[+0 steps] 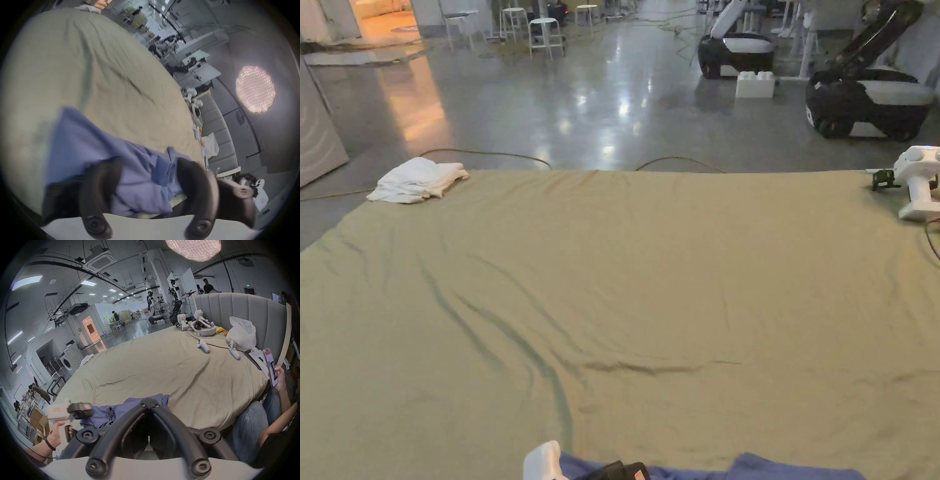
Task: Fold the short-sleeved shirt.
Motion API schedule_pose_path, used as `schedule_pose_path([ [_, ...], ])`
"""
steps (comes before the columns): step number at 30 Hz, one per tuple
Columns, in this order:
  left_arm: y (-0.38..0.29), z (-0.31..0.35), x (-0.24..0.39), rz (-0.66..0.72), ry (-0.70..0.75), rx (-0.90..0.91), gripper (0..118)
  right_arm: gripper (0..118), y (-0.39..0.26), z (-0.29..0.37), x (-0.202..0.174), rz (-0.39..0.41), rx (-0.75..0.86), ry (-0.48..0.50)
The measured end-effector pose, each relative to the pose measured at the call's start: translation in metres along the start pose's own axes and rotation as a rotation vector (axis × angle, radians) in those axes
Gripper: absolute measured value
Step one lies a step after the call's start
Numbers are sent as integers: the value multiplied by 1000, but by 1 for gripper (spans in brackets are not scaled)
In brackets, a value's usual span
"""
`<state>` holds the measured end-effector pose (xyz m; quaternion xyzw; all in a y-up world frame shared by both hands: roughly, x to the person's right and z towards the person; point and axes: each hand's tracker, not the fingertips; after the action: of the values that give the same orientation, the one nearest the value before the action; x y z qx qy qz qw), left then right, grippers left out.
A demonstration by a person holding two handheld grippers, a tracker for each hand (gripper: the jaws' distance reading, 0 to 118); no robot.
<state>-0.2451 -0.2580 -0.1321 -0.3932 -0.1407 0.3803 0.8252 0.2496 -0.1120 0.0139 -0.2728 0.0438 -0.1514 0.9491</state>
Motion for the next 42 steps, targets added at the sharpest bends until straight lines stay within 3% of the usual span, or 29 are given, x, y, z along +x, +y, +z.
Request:
schedule_pose_path([
  [1,8,16,-10,22,1,24,85,0,0,-2,0,1,-4,7],
  [2,14,33,-22,50,3,57,91,0,1,-3,-1,5,-8,8],
  [6,22,64,-72,196,43,117,90,0,2,-3,-7,43,-18,20],
  [9,12,47,-95,277,18,76,87,0,2,-3,-11,52,-24,19],
  [10,7,34,-98,307,-5,45,81,0,1,-3,-11,53,-24,20],
  [11,1,20,-100,335,-27,37,61,0,0,-2,-11,51,-25,21],
  [12,-5,12,-100,359,-39,62,31,0,1,-2,-15,48,-24,20],
  [13,-9,3,-101,410,-42,65,14,0,0,-1,-16,44,-25,18],
  [16,-15,3,-104,468,-72,116,12,0,0,3,-19,49,-28,11],
  [21,5,59,-97,389,-43,191,12,0,1,0,-16,55,-43,9],
  [27,49,164,-40,41,245,334,12,0,1,-12,-18,38,-38,42],
  [29,53,170,-9,-23,259,325,12,0,2,-18,-20,25,-42,58],
  [34,29,106,53,-12,76,269,12,0,5,-15,-40,51,-41,66],
  [36,15,56,68,-26,-6,161,12,0,3,-9,-34,54,-33,73],
  [40,-16,-25,94,-66,79,34,12,0,-1,0,-21,78,-25,8],
  [42,-22,-50,99,-81,30,-16,13,0,-2,7,-17,86,-12,-27],
])
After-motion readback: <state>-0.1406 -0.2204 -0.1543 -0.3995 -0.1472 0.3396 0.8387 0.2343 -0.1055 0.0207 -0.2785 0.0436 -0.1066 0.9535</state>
